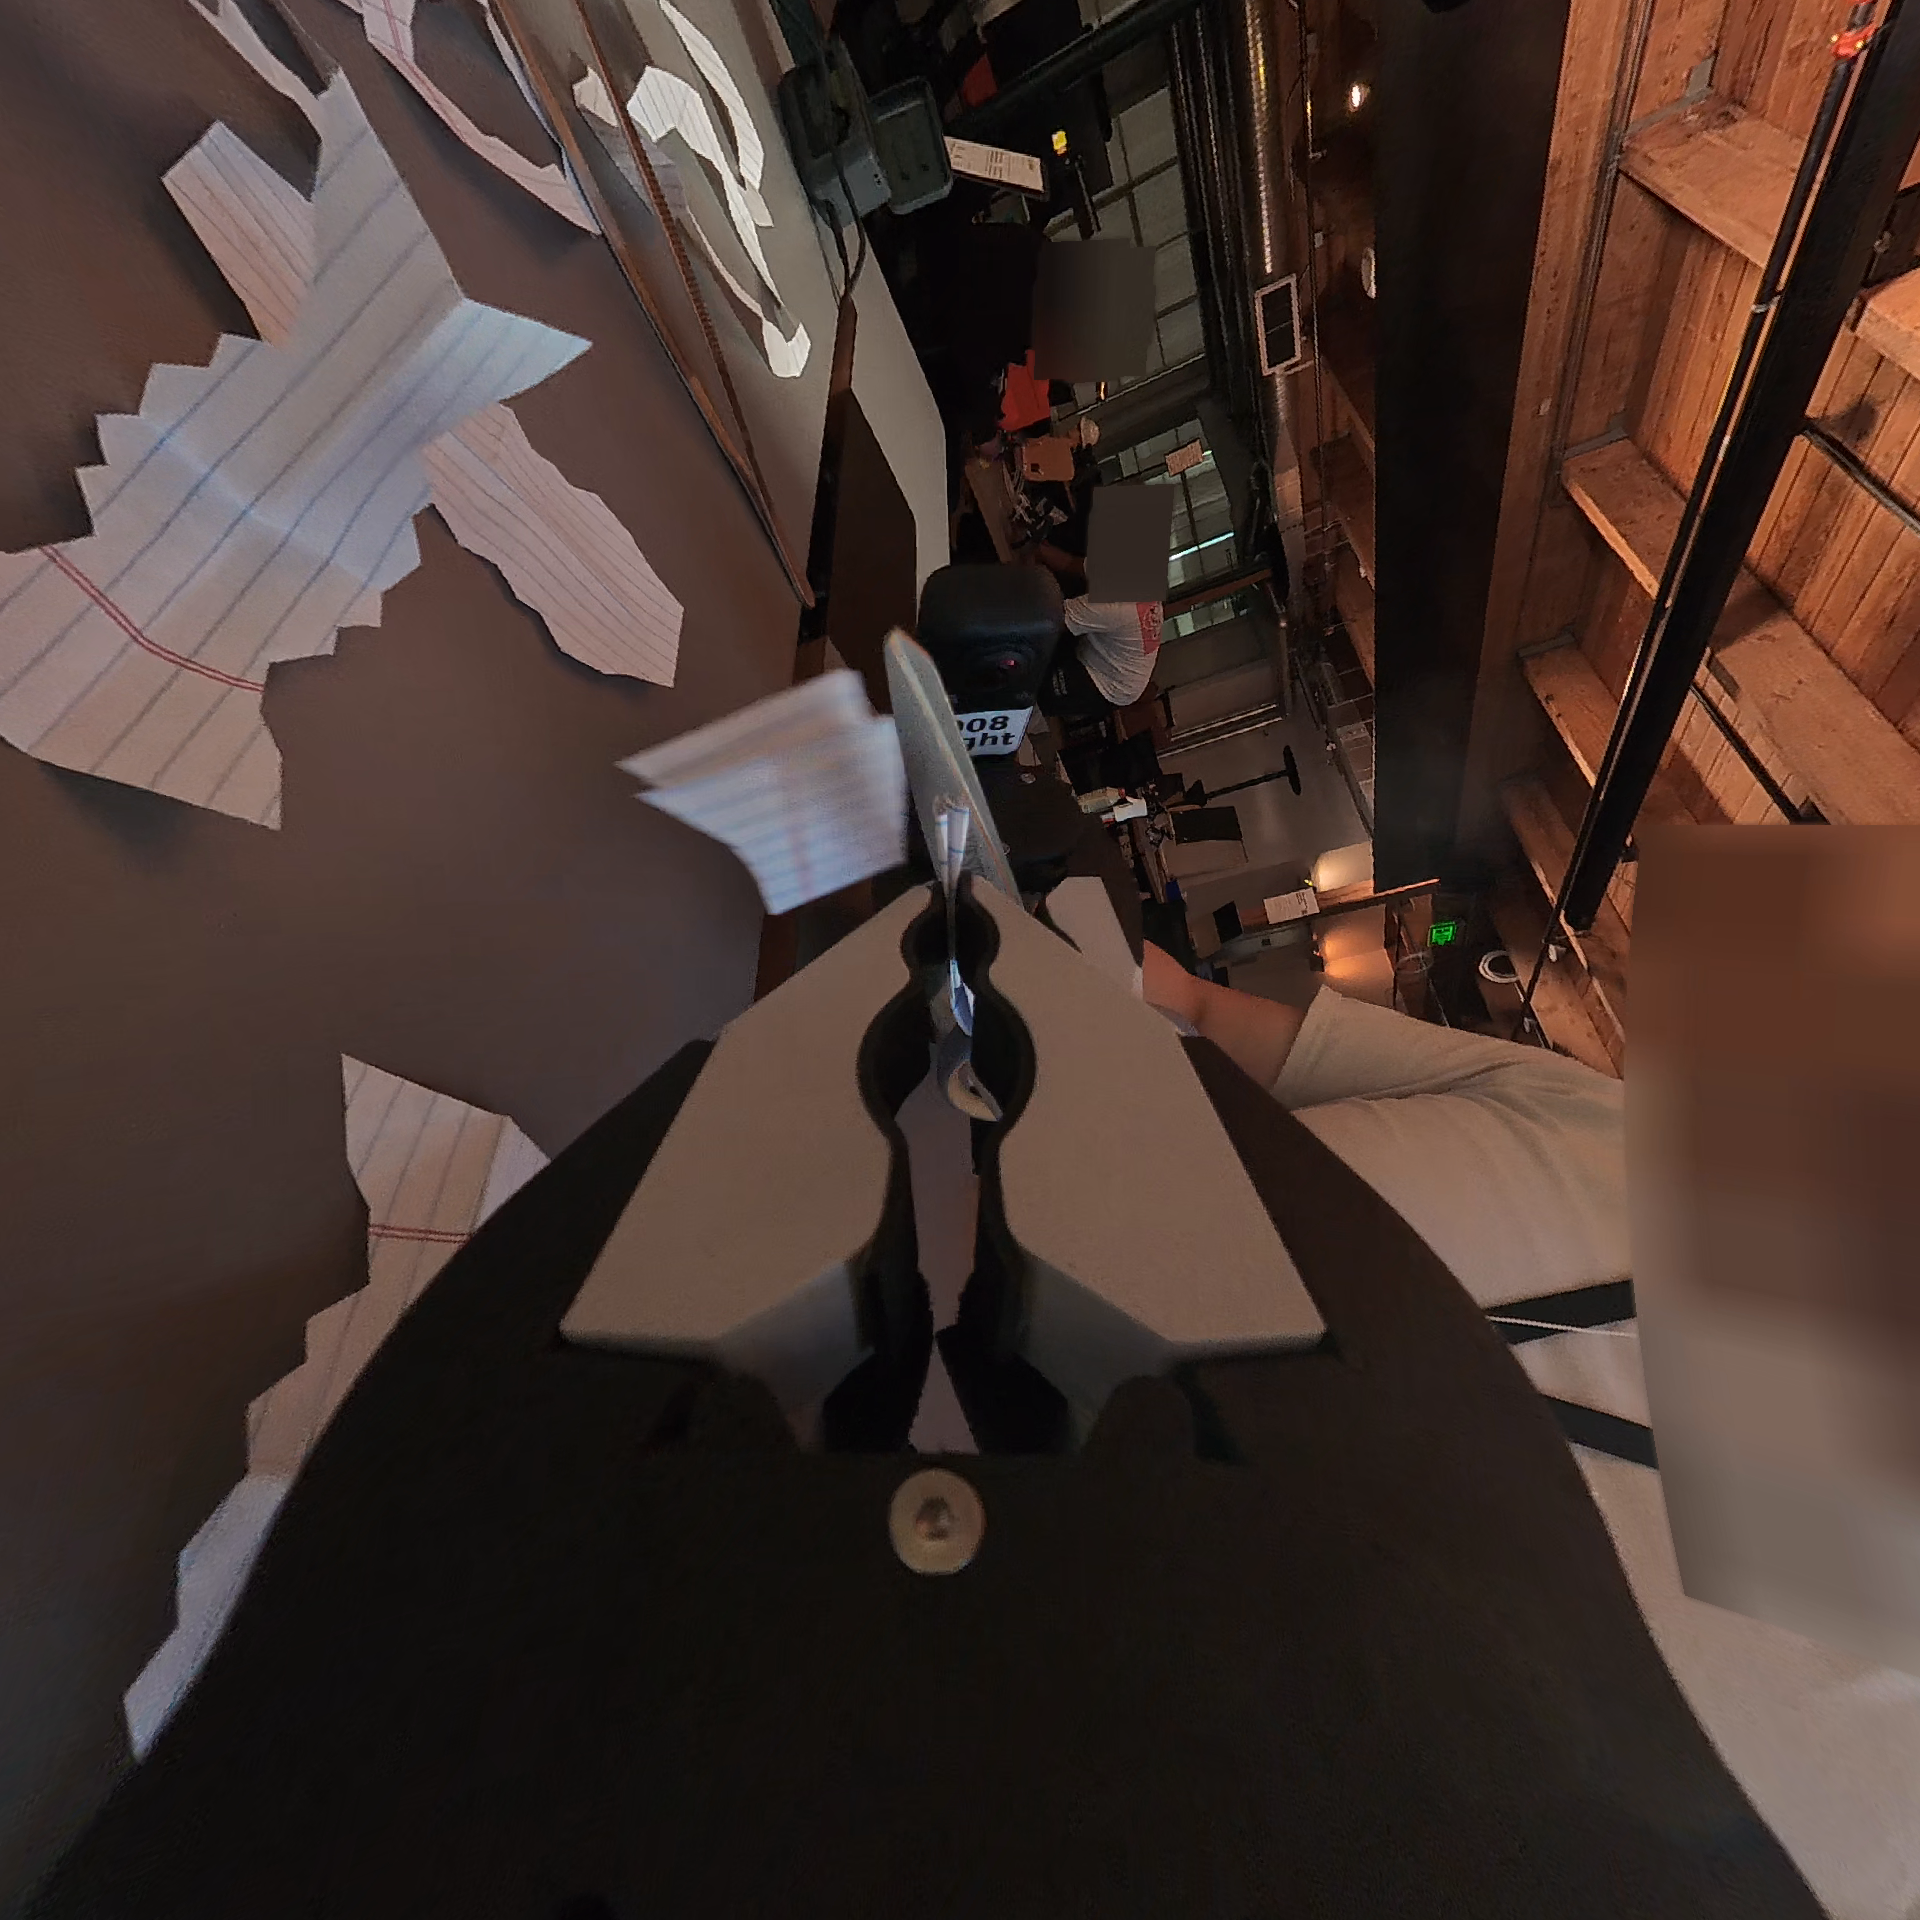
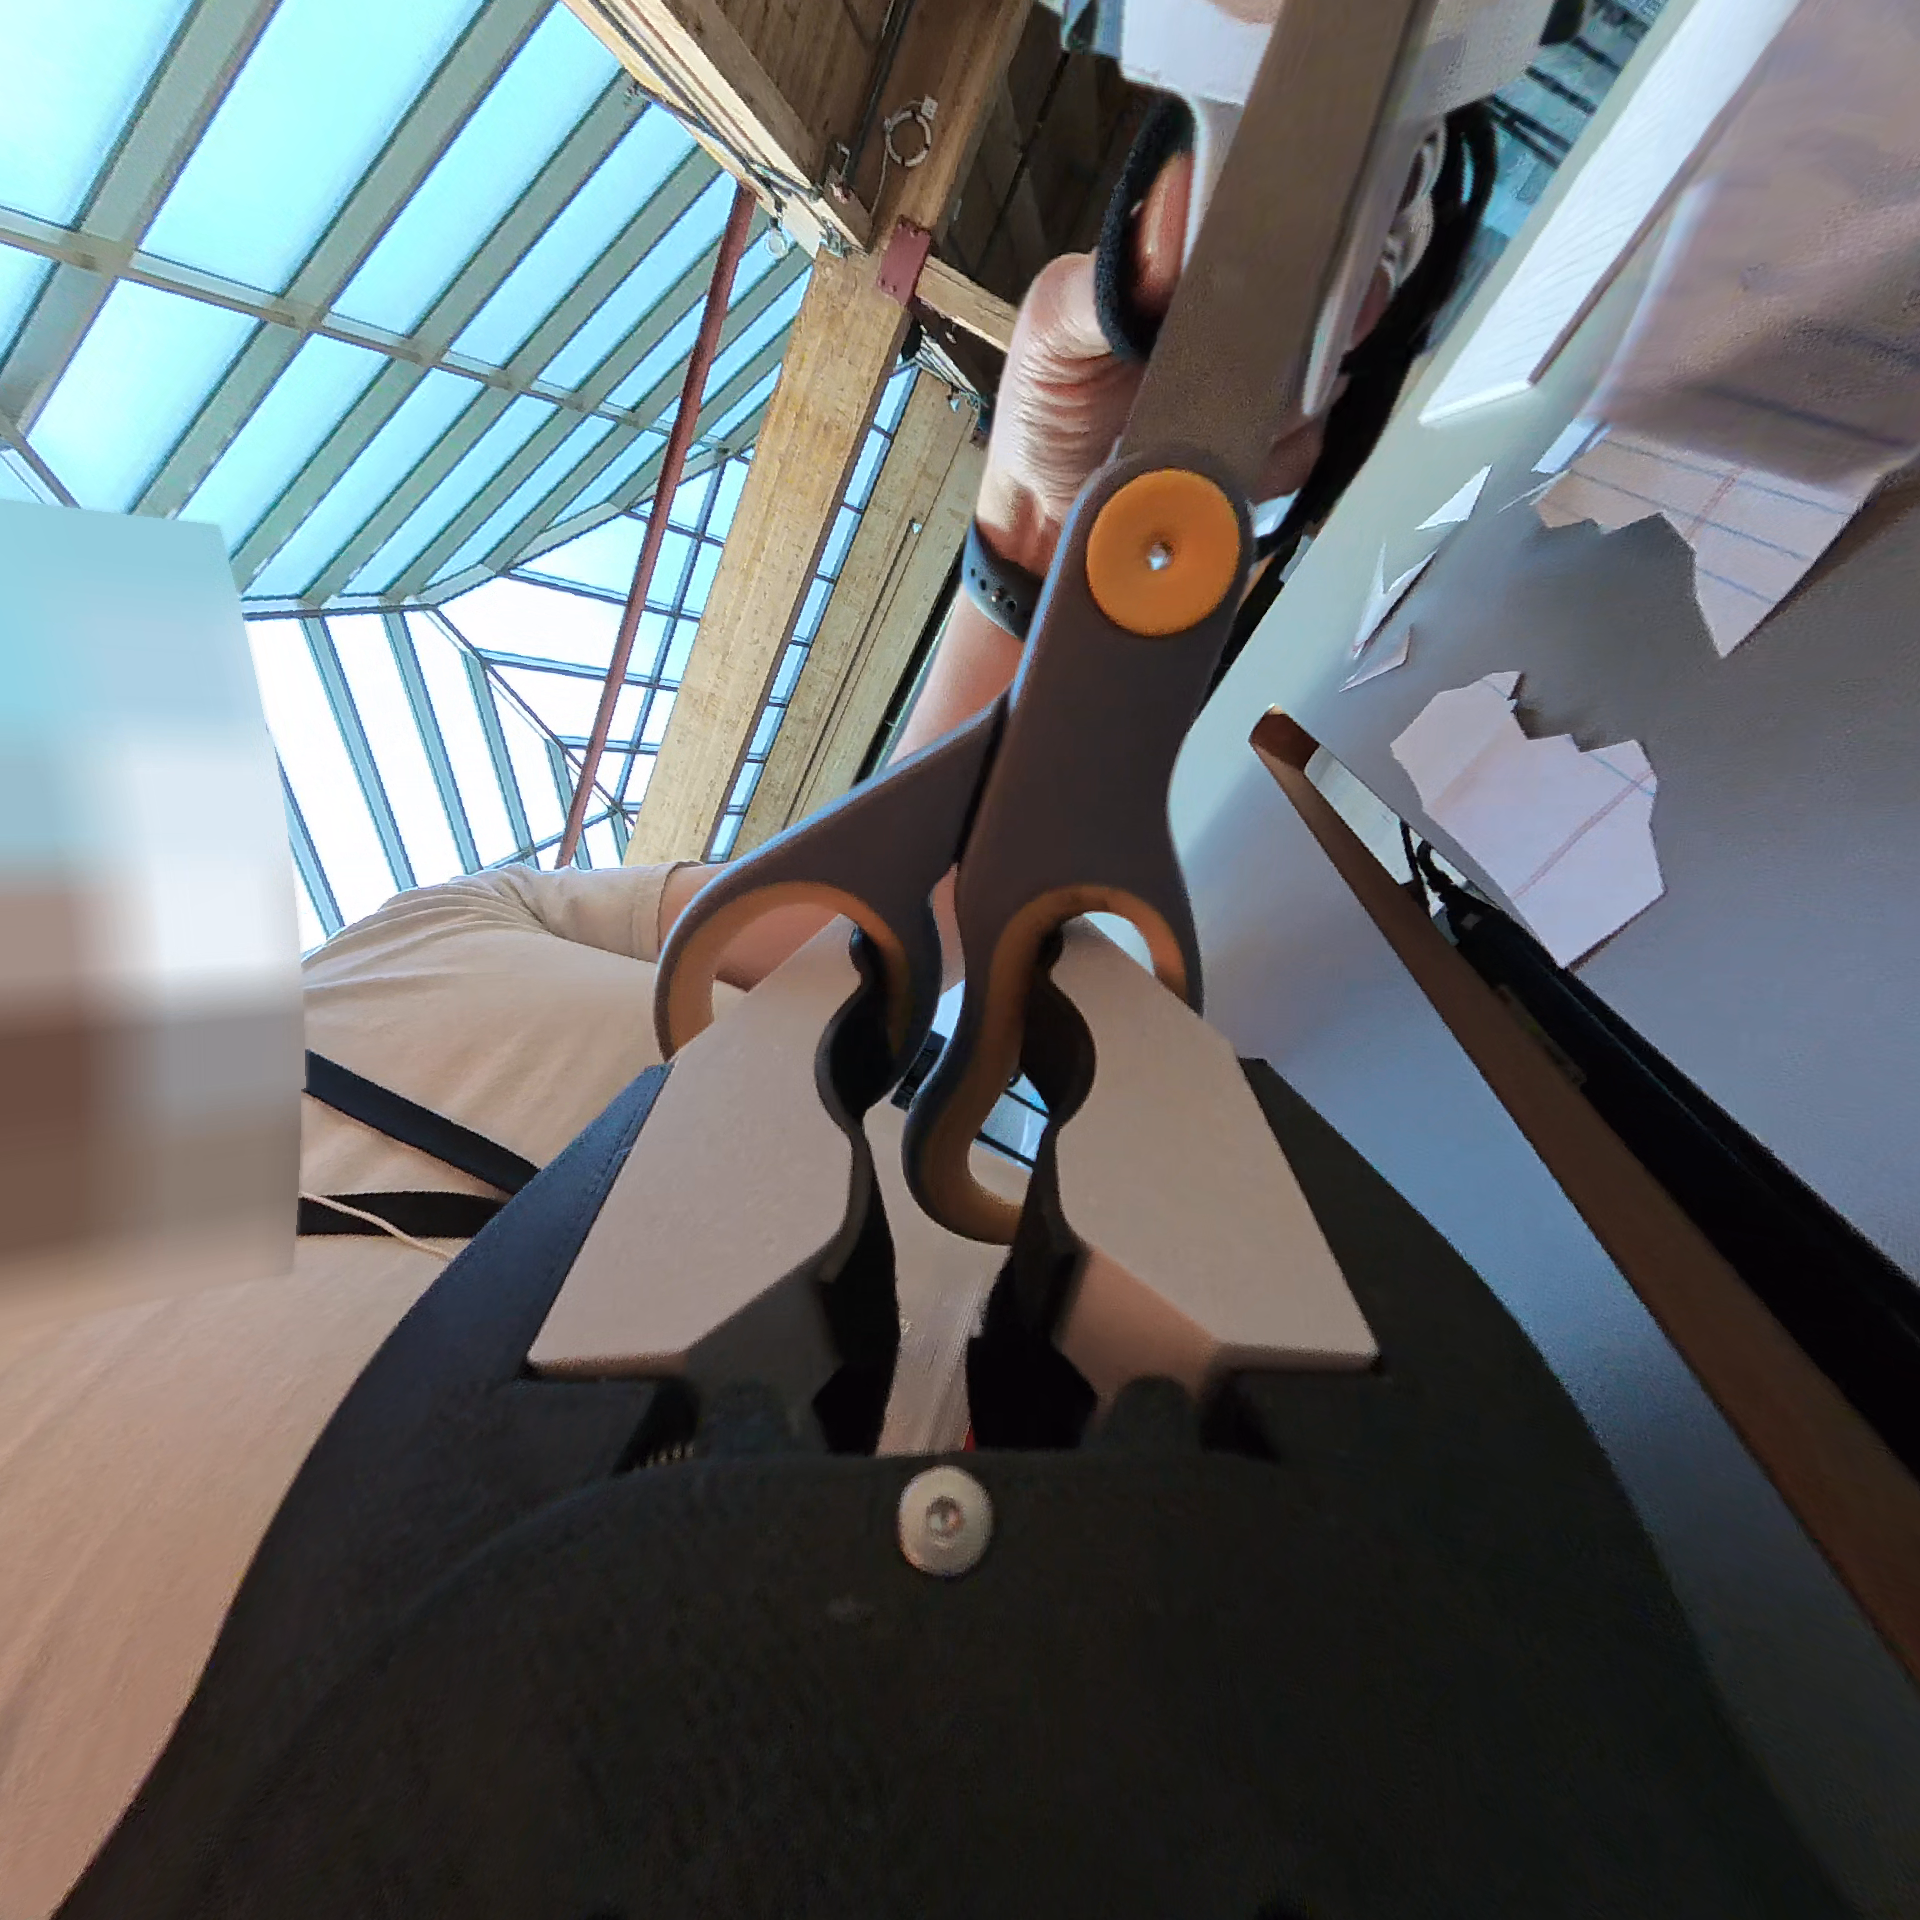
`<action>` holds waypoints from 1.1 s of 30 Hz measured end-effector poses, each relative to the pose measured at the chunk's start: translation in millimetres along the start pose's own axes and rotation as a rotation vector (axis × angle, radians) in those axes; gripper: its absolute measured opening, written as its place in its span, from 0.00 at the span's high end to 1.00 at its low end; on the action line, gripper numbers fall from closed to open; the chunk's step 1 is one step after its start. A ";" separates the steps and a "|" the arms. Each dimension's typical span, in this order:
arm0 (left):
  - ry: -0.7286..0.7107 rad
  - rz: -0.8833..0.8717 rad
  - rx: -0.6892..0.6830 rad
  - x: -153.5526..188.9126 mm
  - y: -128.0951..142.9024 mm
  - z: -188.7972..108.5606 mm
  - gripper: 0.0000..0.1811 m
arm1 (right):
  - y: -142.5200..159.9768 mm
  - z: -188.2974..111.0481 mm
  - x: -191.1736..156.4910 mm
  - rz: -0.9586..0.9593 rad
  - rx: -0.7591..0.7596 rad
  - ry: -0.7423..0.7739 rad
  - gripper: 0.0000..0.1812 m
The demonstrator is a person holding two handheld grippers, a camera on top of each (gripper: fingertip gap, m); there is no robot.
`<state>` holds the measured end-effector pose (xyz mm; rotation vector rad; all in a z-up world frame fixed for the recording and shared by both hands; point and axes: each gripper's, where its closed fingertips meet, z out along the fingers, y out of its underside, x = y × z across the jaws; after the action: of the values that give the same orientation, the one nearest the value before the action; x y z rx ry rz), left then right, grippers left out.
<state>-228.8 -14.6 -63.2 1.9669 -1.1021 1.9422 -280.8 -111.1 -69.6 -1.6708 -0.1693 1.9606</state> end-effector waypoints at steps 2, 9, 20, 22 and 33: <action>0.007 -0.008 -0.002 -0.3 1.7 -2.0 1.00 | 4.0 -0.6 -0.1 0.008 -0.019 0.000 0.89; -0.190 -0.003 0.021 -32.3 2.1 -22.9 1.00 | 10.8 -12.9 8.4 0.002 -0.056 0.097 0.89; -0.507 0.036 0.119 -72.2 -18.3 -66.2 0.68 | 47.6 -80.8 54.2 -0.141 -0.527 0.802 0.88; -0.535 0.083 0.165 -65.0 -20.8 -77.8 0.69 | 48.1 -88.3 53.7 -0.160 -0.588 0.871 0.89; -0.436 0.150 0.192 -7.5 28.2 -40.7 0.72 | 22.4 -83.9 66.7 -0.235 -0.728 1.143 0.88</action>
<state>-277.1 -7.9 -74.8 2.5678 -1.2268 1.7913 -213.8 -118.8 -155.9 -2.7856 -0.6311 0.5405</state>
